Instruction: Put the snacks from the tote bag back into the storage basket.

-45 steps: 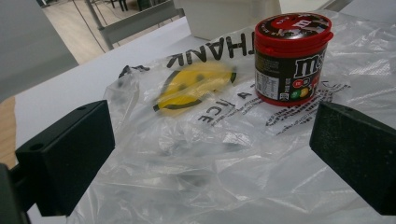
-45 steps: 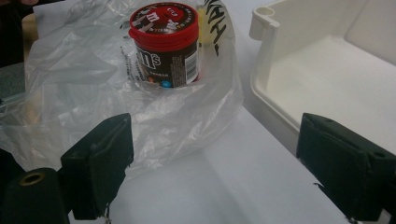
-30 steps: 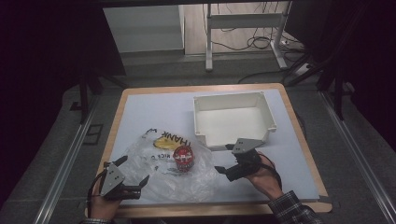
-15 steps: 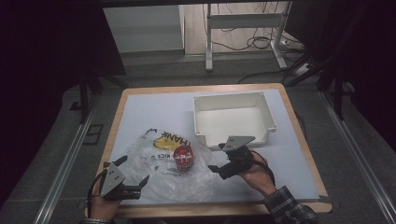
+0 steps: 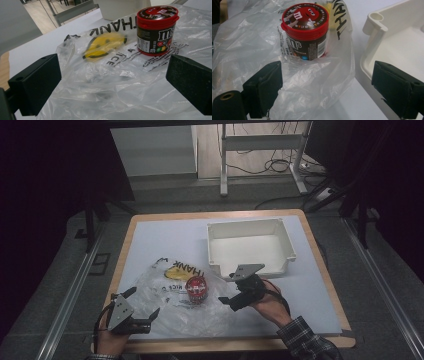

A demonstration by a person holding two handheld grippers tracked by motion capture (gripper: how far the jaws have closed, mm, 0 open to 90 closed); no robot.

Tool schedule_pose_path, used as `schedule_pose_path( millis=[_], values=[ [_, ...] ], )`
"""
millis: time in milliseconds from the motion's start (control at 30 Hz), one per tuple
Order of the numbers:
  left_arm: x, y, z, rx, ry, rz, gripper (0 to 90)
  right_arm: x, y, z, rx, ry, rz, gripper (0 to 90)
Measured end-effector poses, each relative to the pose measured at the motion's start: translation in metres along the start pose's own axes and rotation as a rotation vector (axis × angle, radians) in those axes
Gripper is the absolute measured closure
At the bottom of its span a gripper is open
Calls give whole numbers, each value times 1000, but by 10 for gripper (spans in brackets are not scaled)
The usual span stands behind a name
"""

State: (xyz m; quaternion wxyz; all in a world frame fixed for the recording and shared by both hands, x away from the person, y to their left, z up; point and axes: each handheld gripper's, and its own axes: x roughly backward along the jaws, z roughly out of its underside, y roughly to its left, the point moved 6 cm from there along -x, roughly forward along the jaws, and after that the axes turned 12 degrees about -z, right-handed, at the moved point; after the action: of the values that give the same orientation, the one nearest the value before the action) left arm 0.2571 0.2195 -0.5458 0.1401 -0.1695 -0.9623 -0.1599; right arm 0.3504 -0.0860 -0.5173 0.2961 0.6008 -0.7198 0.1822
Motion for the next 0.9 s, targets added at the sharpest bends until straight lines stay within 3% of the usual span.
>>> schedule_pose_path(
  millis=[467, 667, 900],
  values=[
    [0, 0, 0, 0, 0, -1, 0, -10, -1, -12, 15, 28, -40, 87],
    [1, 0, -1, 16, -12, 8, 0, -19, -1, -17, 14, 61, -84, 66],
    [1, 0, -1, 33, -21, 14, 0, -29, -1, -24, 16, 95, -105, 56]
  ],
)
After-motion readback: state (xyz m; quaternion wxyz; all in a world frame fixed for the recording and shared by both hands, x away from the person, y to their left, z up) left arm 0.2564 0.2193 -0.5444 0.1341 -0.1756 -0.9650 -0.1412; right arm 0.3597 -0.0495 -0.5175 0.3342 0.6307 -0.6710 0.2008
